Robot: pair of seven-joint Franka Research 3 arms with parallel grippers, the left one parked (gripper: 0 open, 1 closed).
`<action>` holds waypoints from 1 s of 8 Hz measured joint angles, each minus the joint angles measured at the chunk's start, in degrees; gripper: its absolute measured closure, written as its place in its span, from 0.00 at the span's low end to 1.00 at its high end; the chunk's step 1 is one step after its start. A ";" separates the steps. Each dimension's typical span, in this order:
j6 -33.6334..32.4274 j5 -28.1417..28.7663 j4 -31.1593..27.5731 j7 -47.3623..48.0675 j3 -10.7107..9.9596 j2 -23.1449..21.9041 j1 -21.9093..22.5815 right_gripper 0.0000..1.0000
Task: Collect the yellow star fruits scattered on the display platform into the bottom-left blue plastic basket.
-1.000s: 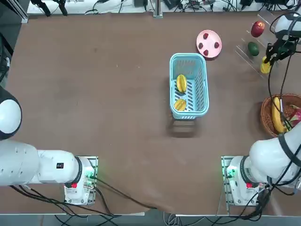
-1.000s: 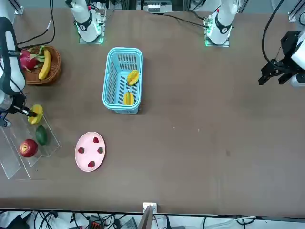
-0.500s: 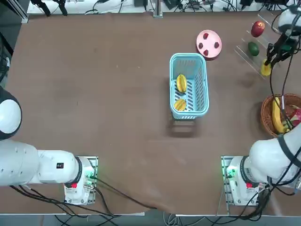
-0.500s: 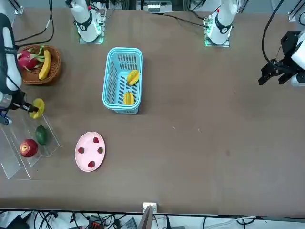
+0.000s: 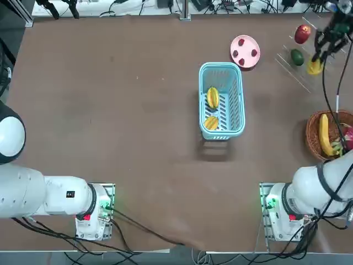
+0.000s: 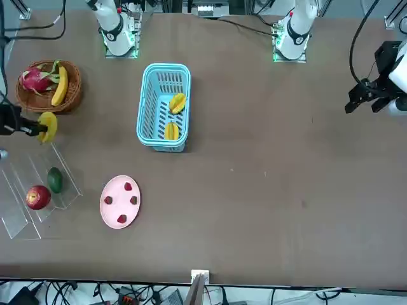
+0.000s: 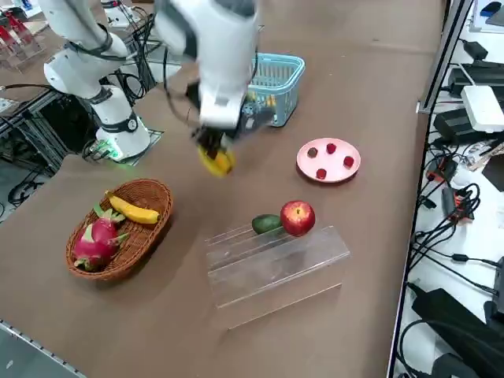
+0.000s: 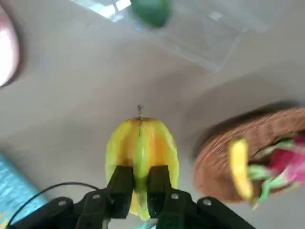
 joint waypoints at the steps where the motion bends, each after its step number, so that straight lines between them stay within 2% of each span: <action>1: -2.81 2.15 0.05 5.18 0.24 -2.25 4.78 0.80; 3: -5.23 5.11 -0.01 18.17 0.81 -5.92 14.75 0.80; 5: -3.88 10.09 -0.13 29.62 1.01 -7.09 25.48 0.80; 7: 1.82 12.71 -2.48 37.50 1.08 -7.06 33.73 0.80; 8: 6.15 12.73 -5.52 40.64 1.09 -7.03 37.75 0.80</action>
